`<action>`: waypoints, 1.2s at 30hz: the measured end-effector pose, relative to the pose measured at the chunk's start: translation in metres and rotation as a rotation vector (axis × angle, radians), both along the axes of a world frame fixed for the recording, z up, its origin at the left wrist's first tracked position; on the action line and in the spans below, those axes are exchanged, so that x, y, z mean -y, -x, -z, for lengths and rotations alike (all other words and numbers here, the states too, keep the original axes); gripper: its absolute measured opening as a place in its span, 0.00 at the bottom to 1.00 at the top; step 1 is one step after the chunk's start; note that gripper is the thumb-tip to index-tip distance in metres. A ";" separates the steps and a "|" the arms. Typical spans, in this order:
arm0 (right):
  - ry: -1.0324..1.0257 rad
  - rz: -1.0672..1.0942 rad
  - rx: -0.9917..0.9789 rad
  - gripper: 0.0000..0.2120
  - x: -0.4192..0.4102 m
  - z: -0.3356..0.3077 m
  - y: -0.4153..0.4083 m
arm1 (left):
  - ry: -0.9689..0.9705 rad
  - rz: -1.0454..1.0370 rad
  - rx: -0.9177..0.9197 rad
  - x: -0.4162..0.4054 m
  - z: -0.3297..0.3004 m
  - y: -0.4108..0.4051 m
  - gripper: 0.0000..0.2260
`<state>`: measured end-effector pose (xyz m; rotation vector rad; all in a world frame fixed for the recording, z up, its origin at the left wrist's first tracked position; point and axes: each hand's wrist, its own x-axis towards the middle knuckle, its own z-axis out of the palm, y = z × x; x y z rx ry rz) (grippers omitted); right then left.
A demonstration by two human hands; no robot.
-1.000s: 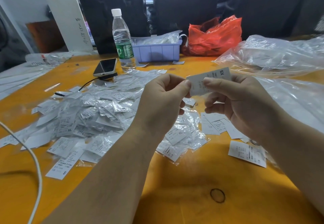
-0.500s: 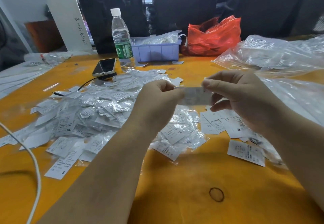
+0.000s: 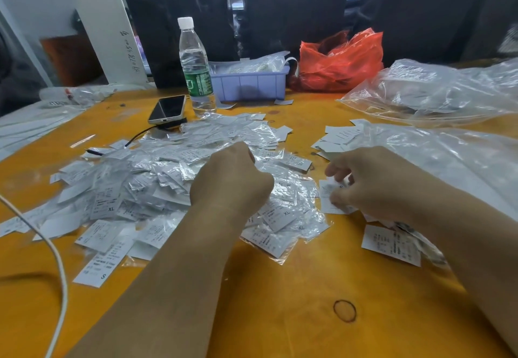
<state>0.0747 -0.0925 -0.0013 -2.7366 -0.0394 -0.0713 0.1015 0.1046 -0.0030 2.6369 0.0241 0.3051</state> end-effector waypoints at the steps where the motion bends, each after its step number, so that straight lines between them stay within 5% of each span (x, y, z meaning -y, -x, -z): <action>1: 0.003 -0.008 0.035 0.15 0.000 0.001 -0.001 | 0.000 0.017 -0.006 0.002 0.001 0.001 0.10; 7: -0.028 -0.053 0.239 0.12 -0.003 0.008 -0.003 | 0.066 0.168 0.024 0.014 0.005 0.011 0.10; 12: -0.426 -0.227 0.359 0.11 -0.008 0.005 -0.002 | 0.318 0.454 -0.081 0.026 0.007 0.017 0.10; 18: -0.812 -0.185 0.298 0.10 -0.008 0.000 0.000 | 0.330 0.521 -0.078 0.025 0.008 0.016 0.19; 26: -0.900 -0.235 0.178 0.08 -0.021 -0.004 0.009 | 0.458 0.423 0.026 0.022 0.009 0.012 0.06; 32: -0.679 -0.163 0.334 0.12 -0.018 -0.005 0.012 | 0.476 0.427 0.117 0.023 0.009 0.013 0.02; 36: -0.588 -0.143 0.319 0.05 -0.016 -0.005 0.010 | 0.458 0.425 0.166 0.023 0.009 0.013 0.02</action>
